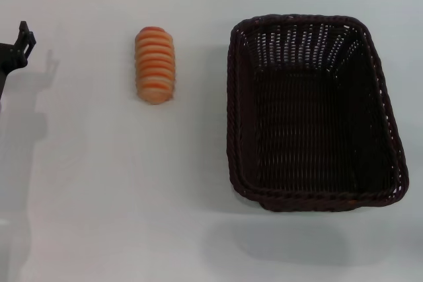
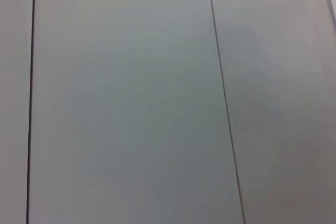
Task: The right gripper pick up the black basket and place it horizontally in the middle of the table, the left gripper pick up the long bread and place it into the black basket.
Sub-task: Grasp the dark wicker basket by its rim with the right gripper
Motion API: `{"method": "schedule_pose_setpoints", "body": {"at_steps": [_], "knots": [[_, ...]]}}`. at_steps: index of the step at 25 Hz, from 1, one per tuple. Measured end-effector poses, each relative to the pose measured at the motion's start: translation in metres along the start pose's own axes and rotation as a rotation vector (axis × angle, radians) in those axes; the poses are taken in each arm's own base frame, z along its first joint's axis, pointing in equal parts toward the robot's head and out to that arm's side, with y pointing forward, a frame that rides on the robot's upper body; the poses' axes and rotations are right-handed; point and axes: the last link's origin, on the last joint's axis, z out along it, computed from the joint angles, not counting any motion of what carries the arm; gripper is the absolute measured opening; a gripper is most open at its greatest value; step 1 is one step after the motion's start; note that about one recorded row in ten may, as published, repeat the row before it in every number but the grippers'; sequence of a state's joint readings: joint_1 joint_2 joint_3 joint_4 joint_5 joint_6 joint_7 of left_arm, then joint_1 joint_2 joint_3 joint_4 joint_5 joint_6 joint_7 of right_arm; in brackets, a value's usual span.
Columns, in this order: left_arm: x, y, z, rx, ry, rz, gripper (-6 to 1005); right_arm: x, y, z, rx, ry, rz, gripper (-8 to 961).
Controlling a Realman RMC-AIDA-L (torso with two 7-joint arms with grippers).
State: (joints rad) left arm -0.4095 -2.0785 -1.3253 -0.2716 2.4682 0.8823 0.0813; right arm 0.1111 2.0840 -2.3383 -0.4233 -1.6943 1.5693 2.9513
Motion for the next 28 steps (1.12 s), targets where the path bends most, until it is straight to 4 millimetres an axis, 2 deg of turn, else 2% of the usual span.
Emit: {"method": "schedule_pose_setpoints", "body": {"at_steps": [7,11,12,13,14,18,19,20,22,23,25,26,27,28], "knots": [[-0.001,-0.001,-0.001,0.002,-0.002,0.000,858,0.000,0.000,-0.001,-0.003,0.001,0.000,797],[-0.001,-0.001,-0.001,0.002,-0.004,0.001,857,-0.002,0.024,-0.004,-0.153,-0.004,0.020,797],[-0.001,-0.001,-0.001,0.002,-0.004,0.001,857,-0.002,0.024,-0.004,-0.153,-0.004,0.020,797],[-0.001,-0.001,0.000,0.001,-0.003,0.002,857,-0.006,0.040,-0.001,-0.222,-0.011,0.039,797],[-0.001,-0.001,0.000,0.001,-0.003,0.002,857,-0.006,0.040,-0.001,-0.222,-0.011,0.039,797],[0.000,0.000,0.000,0.000,-0.001,0.001,859,-0.019,0.070,0.015,-0.355,0.058,0.098,797],[0.000,0.000,0.000,0.000,-0.001,0.001,859,-0.019,0.070,0.015,-0.355,0.058,0.098,796],[0.000,0.000,0.000,0.000,-0.001,0.001,859,-0.024,0.076,0.018,-0.385,0.084,0.100,796],[0.000,0.000,0.000,0.001,-0.002,0.000,859,-0.057,0.102,0.022,-0.493,0.141,0.091,796],[0.000,0.000,0.000,0.001,-0.002,0.000,859,-0.057,0.102,0.022,-0.493,0.141,0.091,796],[0.000,0.000,0.000,0.001,-0.001,0.000,859,-0.079,0.120,0.030,-0.574,0.228,0.105,796],[0.000,0.000,0.000,0.001,-0.001,0.000,859,-0.079,0.120,0.030,-0.574,0.228,0.105,796],[0.000,0.000,0.000,-0.001,-0.001,0.001,859,-0.093,0.129,0.038,-0.622,0.299,0.127,796],[0.000,0.000,0.000,-0.001,-0.001,0.001,859,-0.093,0.129,0.038,-0.622,0.299,0.127,796]]}}
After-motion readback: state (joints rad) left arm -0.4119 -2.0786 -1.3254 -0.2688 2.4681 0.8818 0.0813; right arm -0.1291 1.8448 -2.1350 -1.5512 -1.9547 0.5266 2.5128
